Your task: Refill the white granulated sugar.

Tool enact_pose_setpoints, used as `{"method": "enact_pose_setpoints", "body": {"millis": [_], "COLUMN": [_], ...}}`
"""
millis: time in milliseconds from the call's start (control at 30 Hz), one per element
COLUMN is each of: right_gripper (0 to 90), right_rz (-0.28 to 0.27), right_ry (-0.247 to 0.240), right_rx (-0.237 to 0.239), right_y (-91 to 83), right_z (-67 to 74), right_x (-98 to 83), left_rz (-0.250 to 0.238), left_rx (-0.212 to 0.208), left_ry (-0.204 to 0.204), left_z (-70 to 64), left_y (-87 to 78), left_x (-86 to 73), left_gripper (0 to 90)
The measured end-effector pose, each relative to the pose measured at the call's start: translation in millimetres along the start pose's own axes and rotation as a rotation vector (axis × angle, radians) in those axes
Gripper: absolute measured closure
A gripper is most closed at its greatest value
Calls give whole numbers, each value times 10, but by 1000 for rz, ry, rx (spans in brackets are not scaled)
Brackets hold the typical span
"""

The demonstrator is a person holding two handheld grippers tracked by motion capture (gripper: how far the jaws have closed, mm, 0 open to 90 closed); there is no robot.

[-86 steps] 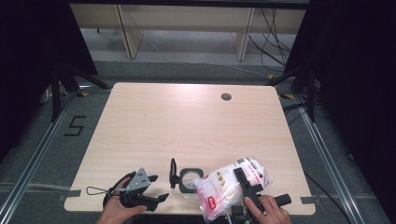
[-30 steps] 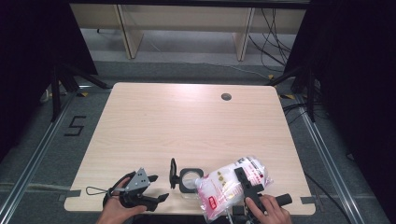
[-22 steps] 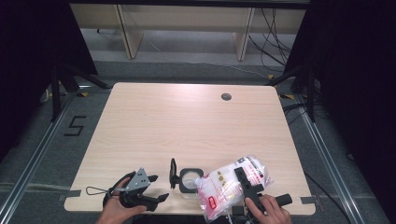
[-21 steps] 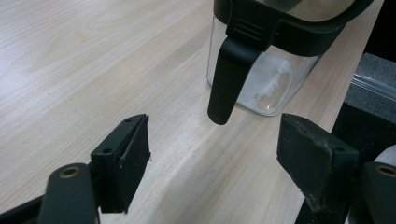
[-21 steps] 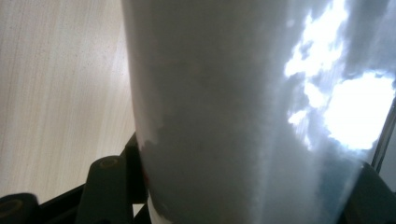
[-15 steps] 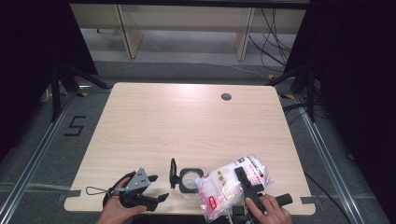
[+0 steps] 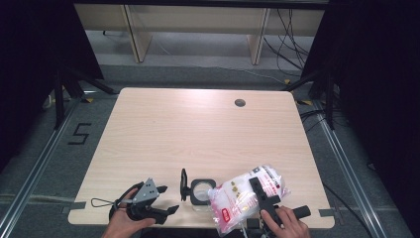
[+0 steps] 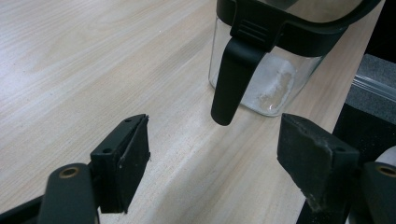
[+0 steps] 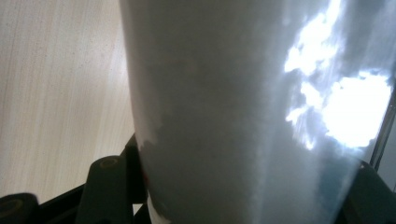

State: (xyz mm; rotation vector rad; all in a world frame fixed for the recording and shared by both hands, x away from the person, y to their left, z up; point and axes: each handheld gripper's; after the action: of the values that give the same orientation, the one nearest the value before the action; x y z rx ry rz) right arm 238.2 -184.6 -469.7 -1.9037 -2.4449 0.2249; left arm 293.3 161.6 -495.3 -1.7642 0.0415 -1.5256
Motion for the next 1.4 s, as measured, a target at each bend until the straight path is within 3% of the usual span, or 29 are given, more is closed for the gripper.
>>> {"method": "enact_pose_setpoints", "body": {"millis": [567,600,633,767,800,933,1067,1300,1333,1367,1400], "right_gripper": [418,417,418,417,417,417,417,418,417,418,418], "right_rz": [8,0,0,1,1,6,0,22,32,10,17], "right_ry": [-11,-23,-28,-24,-25,-19,-32,17,14,-18,1], "right_rx": [-4,-11,-11,-17,-18,-18,-26,-24,-12,-18,-12], "right_y": [-9,-5,-5,-15,-15,-22,-19,-31,-35,-21,-23], "right_z": [-8,-18,-22,-17,-18,-15,-34,-7,-16,-40,-24], "right_x": [-5,-2,-1,1,1,0,-3,-23,-17,-12,-16], "left_rz": [10,9,1,9,1,8,9,8,14,15,0], "left_rx": [2,1,0,2,1,1,1,-2,-1,-2,-2], "left_ry": [7,5,-22,-2,-26,7,4,4,4,6,5], "left_z": [2,3,-8,1,-10,3,1,3,3,3,2], "left_y": [-10,-9,2,-8,2,-10,-9,-3,-8,-9,1], "left_x": [4,3,-4,2,-4,4,3,2,4,4,0], "left_gripper": [248,248,248,248,248,248,248,248,248,248,248]}}
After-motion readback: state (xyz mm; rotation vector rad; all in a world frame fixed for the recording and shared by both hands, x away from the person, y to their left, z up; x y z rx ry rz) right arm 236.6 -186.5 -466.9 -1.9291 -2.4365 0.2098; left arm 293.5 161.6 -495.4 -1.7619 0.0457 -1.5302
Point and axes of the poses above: each handheld gripper's, and its own axes: y roughly forward along the jaws, x roughly out of its top, z roughly to its left, and after that the axes turned 7 degrees about y, right-handed
